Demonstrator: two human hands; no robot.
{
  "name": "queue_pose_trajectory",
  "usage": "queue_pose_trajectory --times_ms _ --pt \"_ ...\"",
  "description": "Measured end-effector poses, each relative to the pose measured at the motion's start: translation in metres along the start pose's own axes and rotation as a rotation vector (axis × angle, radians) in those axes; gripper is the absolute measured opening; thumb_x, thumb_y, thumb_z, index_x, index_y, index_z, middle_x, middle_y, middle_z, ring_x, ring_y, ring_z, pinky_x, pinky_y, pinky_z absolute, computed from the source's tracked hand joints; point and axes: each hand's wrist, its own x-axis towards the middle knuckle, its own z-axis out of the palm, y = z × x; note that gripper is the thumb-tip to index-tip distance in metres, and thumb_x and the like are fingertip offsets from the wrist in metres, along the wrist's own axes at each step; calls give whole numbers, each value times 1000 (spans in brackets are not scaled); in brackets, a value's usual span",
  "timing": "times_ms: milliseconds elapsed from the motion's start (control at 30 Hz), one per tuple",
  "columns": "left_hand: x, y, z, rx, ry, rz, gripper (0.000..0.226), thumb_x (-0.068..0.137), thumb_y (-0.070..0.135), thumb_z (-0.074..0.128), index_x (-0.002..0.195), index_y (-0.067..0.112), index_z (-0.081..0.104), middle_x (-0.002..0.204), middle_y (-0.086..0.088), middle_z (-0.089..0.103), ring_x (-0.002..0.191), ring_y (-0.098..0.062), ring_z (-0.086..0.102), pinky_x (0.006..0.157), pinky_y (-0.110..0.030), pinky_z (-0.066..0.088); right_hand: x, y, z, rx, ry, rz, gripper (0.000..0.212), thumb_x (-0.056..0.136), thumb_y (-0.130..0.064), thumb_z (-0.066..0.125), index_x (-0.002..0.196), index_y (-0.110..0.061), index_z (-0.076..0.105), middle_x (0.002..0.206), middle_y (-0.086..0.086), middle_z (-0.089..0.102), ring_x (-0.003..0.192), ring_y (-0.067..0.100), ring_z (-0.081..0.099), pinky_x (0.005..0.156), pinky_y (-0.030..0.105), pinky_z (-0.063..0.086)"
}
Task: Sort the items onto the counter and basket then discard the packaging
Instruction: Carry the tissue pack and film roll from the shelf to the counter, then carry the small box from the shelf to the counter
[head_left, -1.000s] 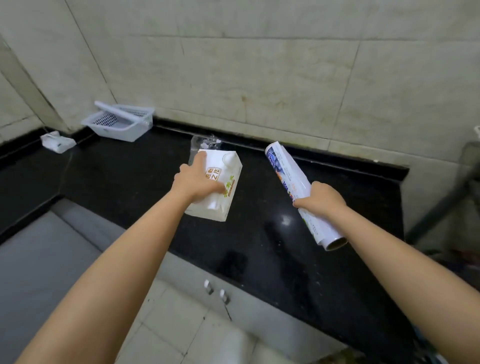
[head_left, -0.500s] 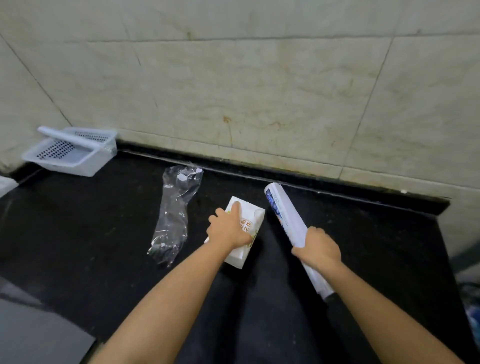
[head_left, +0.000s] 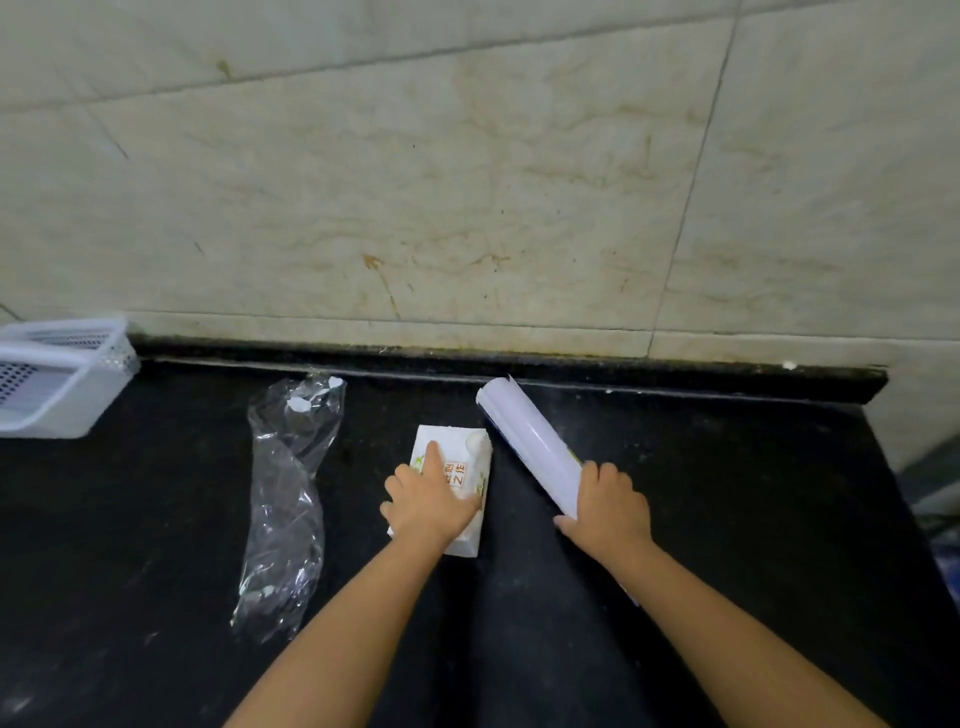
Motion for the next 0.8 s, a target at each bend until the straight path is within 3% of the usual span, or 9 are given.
queue_pose_trajectory --times_ms 100,267,467,800 --pt "-15 5 -13 116 75 100 70 82 52 53 139 19 27 135 -13 36 125 -30 34 101 -42 35 -15 -3 -13 22 17 -10 71 77 -50 62 128 -8 35 130 10 45 118 27 46 94 38 43" --pt "-61 26 -40 183 100 323 57 90 40 48 138 15 30 136 -16 39 125 -33 36 99 -42 38 -69 15 -47 24 39 -31 55 86 -44 51 125 -7 40 134 13 37 122 30 38 95 40 40" --pt "-154 74 -55 195 170 699 46 90 28 46 131 9 39 129 -17 48 119 -34 44 93 -40 41 -181 74 -87 21 218 121 54 88 -40 51 132 -10 38 135 13 41 124 30 40 97 41 41" --pt "-344 207 -74 284 276 1157 41 87 31 49 119 5 53 127 -20 55 119 -37 49 94 -42 45 -341 211 -208 -56 549 383 44 87 -39 49 115 -6 52 123 20 57 114 35 53 91 41 46"
